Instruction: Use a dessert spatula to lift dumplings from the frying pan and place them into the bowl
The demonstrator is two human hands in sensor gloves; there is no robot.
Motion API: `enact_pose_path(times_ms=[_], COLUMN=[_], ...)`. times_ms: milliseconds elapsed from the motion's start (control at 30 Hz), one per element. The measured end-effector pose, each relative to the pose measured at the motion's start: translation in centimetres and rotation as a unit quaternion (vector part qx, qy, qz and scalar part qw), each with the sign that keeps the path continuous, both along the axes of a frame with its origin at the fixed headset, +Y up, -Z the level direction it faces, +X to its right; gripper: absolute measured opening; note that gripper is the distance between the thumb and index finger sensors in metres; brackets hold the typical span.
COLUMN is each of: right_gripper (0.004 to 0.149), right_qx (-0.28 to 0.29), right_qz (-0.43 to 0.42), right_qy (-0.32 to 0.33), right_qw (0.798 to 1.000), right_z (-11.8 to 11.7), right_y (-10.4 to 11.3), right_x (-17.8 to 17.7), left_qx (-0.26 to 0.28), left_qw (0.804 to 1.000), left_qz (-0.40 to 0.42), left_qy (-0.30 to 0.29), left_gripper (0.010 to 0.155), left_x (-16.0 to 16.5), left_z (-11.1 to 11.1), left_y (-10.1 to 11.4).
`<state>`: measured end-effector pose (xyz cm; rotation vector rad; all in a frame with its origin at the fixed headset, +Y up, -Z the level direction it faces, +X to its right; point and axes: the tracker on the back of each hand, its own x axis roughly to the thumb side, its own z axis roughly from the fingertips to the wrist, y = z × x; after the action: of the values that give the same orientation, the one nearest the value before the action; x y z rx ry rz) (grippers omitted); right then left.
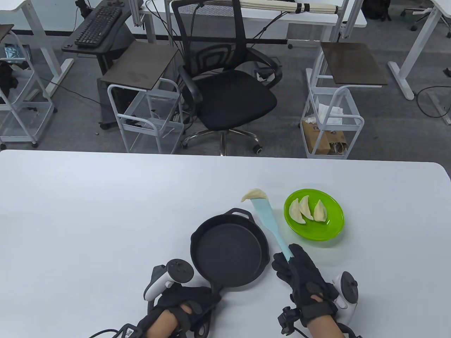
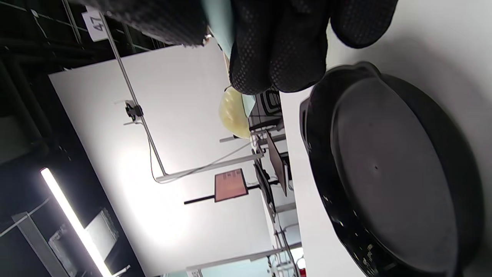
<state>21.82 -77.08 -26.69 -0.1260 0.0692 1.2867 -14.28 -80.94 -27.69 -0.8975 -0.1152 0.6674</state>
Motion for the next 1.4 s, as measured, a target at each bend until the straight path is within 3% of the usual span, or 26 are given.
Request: enact_pose_path(times_ms=[833, 1400], right_gripper=[0.06, 0.062], right_qx=[-0.027, -0.052], right_qz=[-0.071, -0.076], right_qy=[-0.174, -0.213], right_qw=[0.982, 0.973], right_z=[1.8, 2.4], right_y=[0.8, 0.6], right_x=[3.7, 4.1], left_qx=[-0.004, -0.003], left_qw=[1.0, 1.0], left_qz=[-0.001, -0.002], left_qy=[0.004, 0.005], left_gripper=[0.061, 0.061], left_x=[0.0, -0.1], left_z=[0.0, -0.1], left_y=[0.0, -0.1])
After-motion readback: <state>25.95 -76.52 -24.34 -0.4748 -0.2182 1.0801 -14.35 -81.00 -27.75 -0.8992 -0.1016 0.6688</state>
